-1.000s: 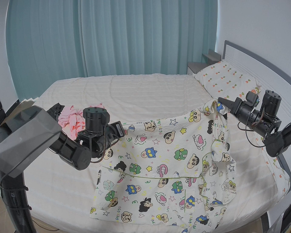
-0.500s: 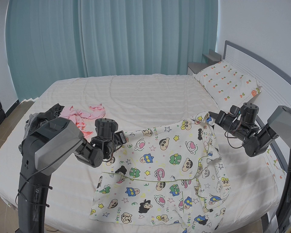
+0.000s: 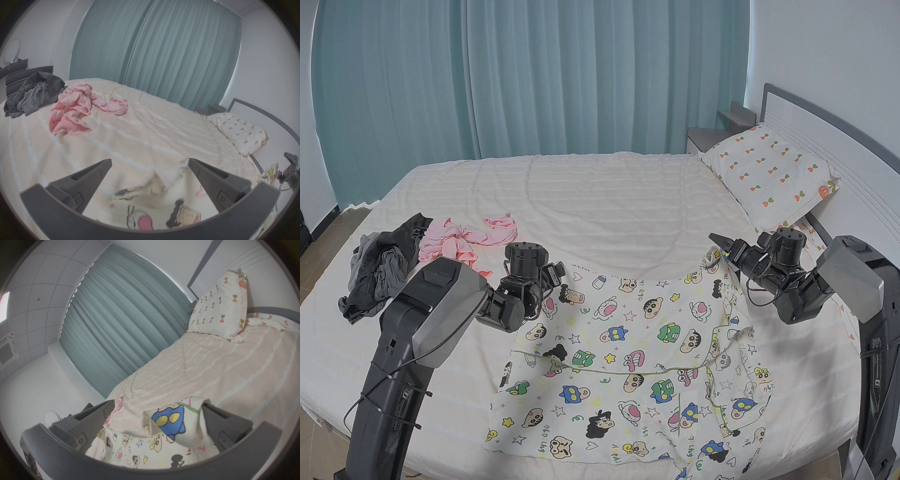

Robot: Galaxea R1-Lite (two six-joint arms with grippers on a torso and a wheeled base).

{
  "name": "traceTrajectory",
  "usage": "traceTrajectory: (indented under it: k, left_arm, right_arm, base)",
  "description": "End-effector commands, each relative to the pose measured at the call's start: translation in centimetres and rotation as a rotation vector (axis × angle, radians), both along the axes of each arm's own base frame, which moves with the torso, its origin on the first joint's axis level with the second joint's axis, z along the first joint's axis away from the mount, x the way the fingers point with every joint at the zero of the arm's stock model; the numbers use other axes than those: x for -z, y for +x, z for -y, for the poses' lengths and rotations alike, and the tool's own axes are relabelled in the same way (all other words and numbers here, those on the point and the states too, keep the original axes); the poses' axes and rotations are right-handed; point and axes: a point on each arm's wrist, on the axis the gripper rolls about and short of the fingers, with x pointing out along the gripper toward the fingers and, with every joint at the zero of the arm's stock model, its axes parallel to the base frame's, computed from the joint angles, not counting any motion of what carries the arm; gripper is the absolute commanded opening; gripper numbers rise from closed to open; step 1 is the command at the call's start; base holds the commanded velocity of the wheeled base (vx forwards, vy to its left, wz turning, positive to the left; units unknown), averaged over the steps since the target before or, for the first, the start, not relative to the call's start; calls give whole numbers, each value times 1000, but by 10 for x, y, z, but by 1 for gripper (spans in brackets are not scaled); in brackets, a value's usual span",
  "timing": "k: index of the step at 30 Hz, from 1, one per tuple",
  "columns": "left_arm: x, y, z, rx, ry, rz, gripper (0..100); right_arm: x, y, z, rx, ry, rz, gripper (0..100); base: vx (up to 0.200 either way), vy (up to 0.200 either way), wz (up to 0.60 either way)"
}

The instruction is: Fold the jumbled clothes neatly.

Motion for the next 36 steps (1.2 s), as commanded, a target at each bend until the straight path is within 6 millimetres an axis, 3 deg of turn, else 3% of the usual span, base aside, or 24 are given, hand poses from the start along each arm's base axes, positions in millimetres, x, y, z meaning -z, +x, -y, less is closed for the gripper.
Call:
traceTrajectory:
  k: [1,5,11,16,19,22,26,28,29,32,36]
  left_arm:
    - [27,19,-15,-75,15,0,100]
    - [25,21,-19,-84,13,8,100]
    - [22,22,-22,-97,13,13,100]
    - [6,19,-29,-110,9,18,100]
    - [-10,7,-36,-120,-6,-5,100]
    - [-36,-16,-45,-96,-69,-38,100]
    - [-64,-73,-61,10,-190,-124,100]
    - [-67,-92,-66,49,-219,-148,100]
    - [-68,-112,-72,67,-239,-166,100]
    - [-67,-144,-78,81,-281,-183,100]
    - [-63,-175,-82,82,-374,-215,100]
  right_arm:
    - [26,32,11,126,57,-32,100]
    - [28,45,15,202,117,-91,100]
    - [37,44,21,236,99,-208,100]
    - [28,42,30,281,95,-198,100]
    - [16,26,43,295,86,-228,100]
    - [3,-4,57,238,45,-279,100]
    - [2,-61,78,118,-57,-358,100]
    - [3,-79,86,67,-73,-363,100]
    - [8,-94,93,29,-89,-381,100]
    - [21,-116,106,-5,-141,-423,100]
    - [40,-140,119,-70,-198,-467,100]
  base:
    - [0,0,0]
    - [0,0,0]
    - [0,0,0]
    - [0,0,0]
    - [0,0,0]
    - [0,0,0]
    - [0,0,0]
    - [0,0,0]
    - [0,0,0]
    - [0,0,0]
    - [0,0,0]
